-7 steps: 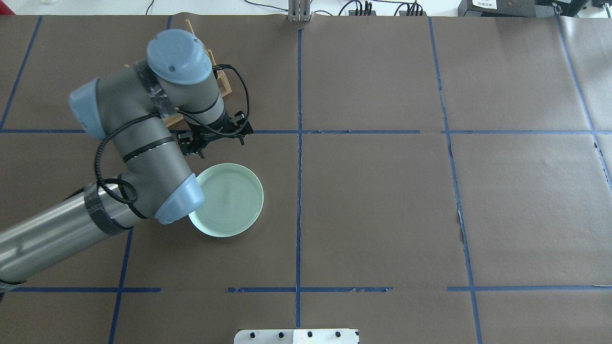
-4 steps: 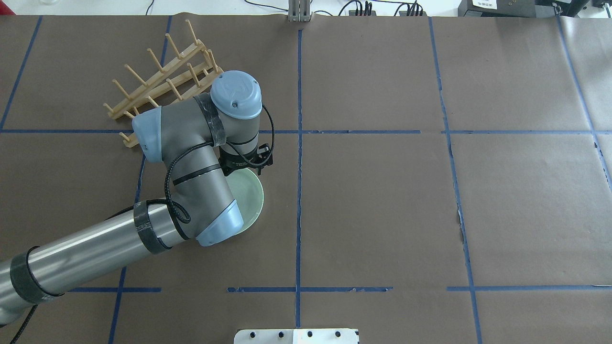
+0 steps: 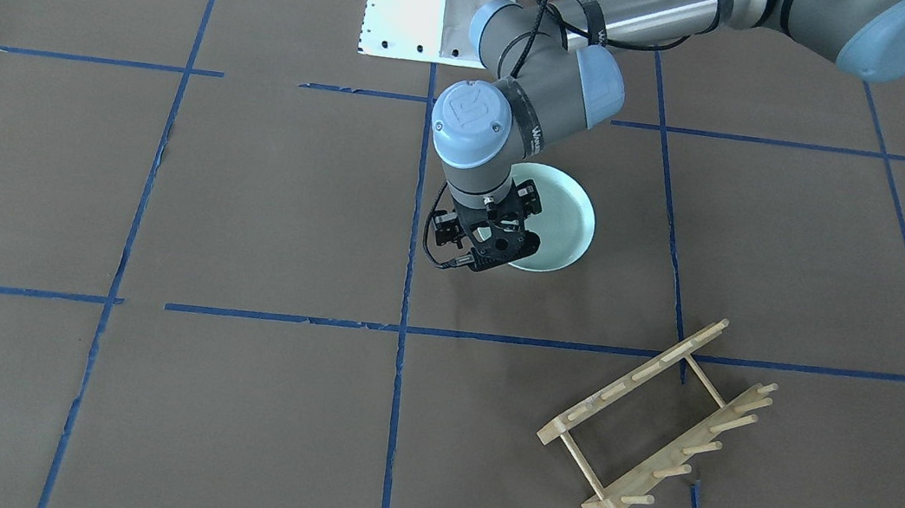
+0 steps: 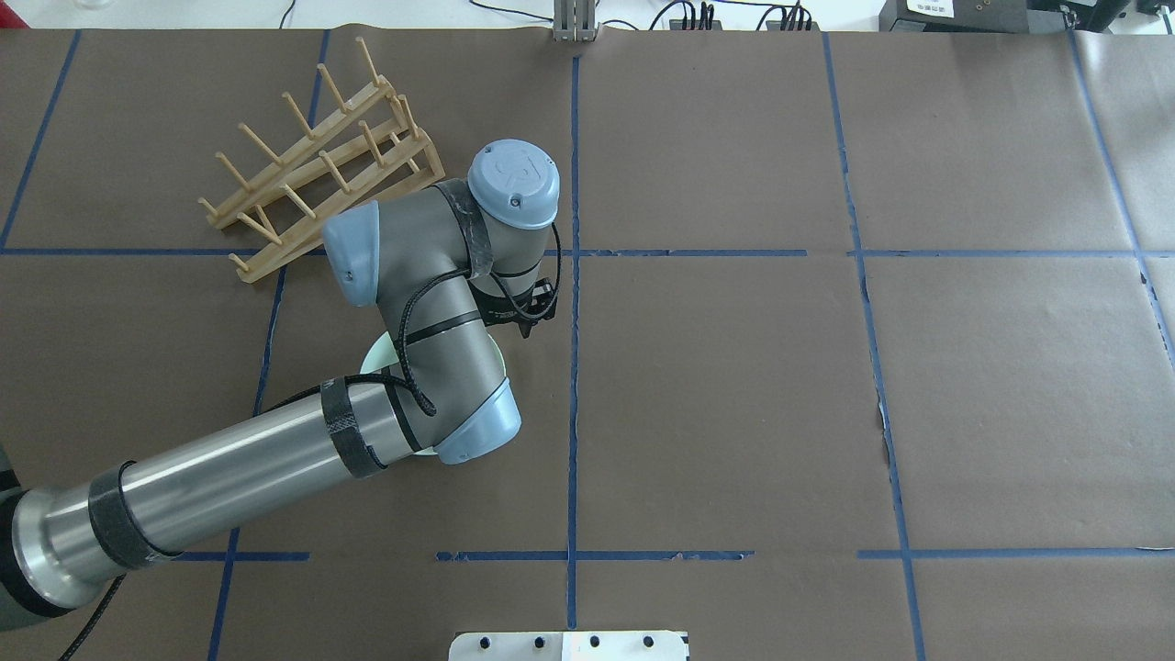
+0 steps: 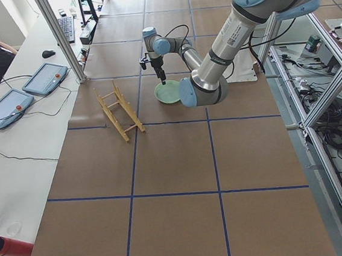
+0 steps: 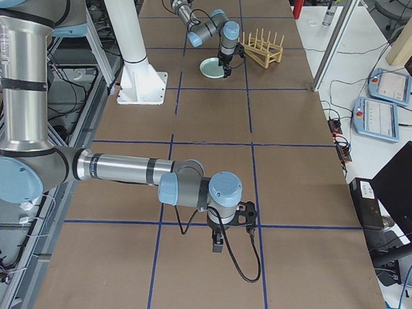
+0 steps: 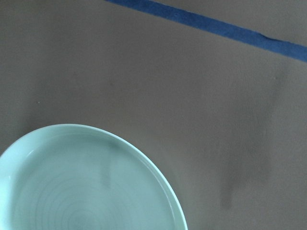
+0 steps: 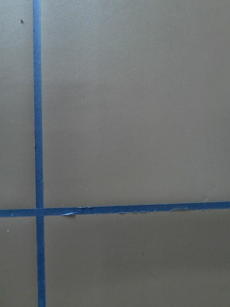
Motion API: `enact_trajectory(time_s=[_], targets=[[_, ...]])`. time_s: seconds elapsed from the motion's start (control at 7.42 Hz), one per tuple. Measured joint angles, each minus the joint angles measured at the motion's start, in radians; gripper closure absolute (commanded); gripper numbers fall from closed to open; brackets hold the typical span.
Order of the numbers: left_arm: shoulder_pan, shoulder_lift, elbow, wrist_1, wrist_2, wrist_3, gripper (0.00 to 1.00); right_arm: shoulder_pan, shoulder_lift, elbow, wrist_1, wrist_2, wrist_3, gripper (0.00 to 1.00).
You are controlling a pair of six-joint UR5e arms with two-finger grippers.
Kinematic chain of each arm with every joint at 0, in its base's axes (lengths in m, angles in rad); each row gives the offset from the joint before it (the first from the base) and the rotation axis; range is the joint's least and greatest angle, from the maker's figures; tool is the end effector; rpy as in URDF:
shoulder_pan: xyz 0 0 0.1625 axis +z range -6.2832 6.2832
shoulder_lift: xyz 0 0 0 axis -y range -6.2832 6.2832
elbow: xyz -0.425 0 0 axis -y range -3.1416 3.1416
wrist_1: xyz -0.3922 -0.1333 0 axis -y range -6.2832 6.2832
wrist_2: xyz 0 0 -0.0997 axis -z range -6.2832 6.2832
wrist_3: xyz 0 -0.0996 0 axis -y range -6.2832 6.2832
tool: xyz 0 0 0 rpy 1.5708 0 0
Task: Place plate on rack
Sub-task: 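Close the left gripper on the plate's rim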
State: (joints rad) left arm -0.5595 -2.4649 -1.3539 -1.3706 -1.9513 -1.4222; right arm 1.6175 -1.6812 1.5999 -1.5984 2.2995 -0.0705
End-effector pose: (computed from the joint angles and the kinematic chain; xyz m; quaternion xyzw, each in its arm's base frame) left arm 0.5998 -0.4893 0.2193 -0.0919 0.2813 -0.1509 0.9432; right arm 0.0872 -0.4315 0.7015 -0.0299 -0.3582 0.0083 0.9331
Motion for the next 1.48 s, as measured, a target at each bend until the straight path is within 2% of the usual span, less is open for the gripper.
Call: enact_trajectory(time_s=[0.13, 0.27, 0.4, 0.54, 0.81, 1.21, 1.48], targets=[[0.007, 0.000, 0.005, -0.002, 0.017, 0.001, 0.04, 0.000, 0.000, 0.000, 0.000, 0.000, 0.000, 0.00], [0.010, 0.001, 0.007, -0.005, 0.026, 0.002, 0.18, -0.001, 0.000, 0.000, 0.000, 0.000, 0.000, 0.00], [0.014, 0.004, 0.008, -0.009, 0.030, 0.005, 0.52, -0.001, 0.000, 0.000, 0.000, 0.000, 0.000, 0.00], [0.017, 0.009, 0.009, -0.018, 0.031, 0.008, 0.62, -0.001, 0.000, 0.000, 0.000, 0.000, 0.000, 0.00], [0.020, 0.019, 0.007, -0.054, 0.029, 0.005, 0.71, 0.000, 0.000, 0.000, 0.000, 0.000, 0.000, 0.00], [0.020, 0.022, 0.000, -0.071, 0.025, 0.002, 0.98, 0.001, 0.000, 0.000, 0.000, 0.000, 0.000, 0.00], [0.010, 0.022, -0.021, -0.067, -0.006, 0.000, 1.00, 0.000, 0.000, 0.000, 0.000, 0.000, 0.000, 0.00]])
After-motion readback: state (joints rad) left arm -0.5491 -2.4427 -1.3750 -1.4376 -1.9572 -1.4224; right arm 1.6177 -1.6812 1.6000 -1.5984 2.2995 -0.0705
